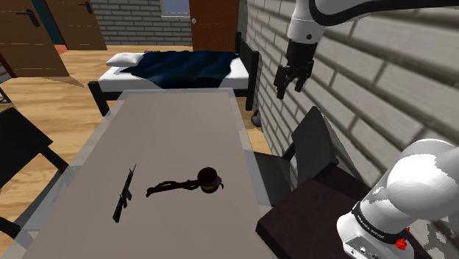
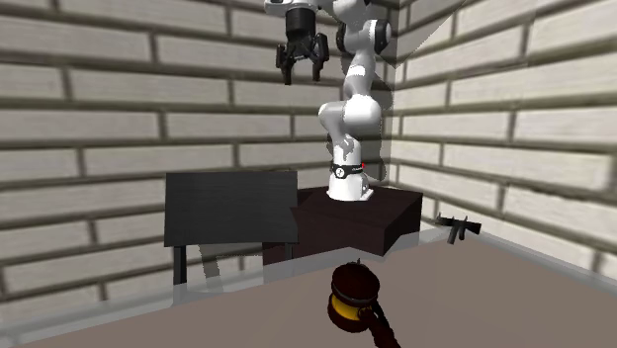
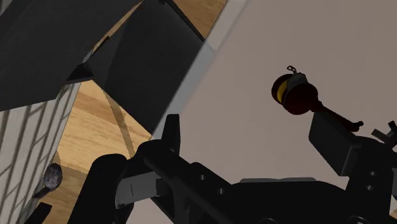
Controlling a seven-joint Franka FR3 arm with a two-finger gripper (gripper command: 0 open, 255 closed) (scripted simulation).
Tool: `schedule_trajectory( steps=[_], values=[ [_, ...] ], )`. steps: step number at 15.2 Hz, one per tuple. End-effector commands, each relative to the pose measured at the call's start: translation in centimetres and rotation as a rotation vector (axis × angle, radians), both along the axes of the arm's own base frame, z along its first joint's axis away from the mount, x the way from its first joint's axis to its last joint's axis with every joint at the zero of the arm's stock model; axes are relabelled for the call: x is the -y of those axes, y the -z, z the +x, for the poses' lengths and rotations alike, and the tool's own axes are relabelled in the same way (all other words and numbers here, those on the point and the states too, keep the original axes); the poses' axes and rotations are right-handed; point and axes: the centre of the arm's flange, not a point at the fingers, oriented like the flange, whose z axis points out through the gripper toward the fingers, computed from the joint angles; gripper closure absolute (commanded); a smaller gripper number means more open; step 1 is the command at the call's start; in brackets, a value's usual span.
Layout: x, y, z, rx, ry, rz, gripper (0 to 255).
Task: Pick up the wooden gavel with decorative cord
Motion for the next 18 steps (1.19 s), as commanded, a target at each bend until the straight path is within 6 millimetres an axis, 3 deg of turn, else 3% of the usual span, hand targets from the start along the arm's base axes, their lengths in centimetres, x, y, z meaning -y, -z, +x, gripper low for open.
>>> schedule_trajectory(
  steps=[1,18],
  values=[
    [-1.7,2.0,1.3,-0.004,-0.033,-0.008,0],
    [-14.9,17.6,12.6,-0.045,-0.299,-0.077,0]
  ],
)
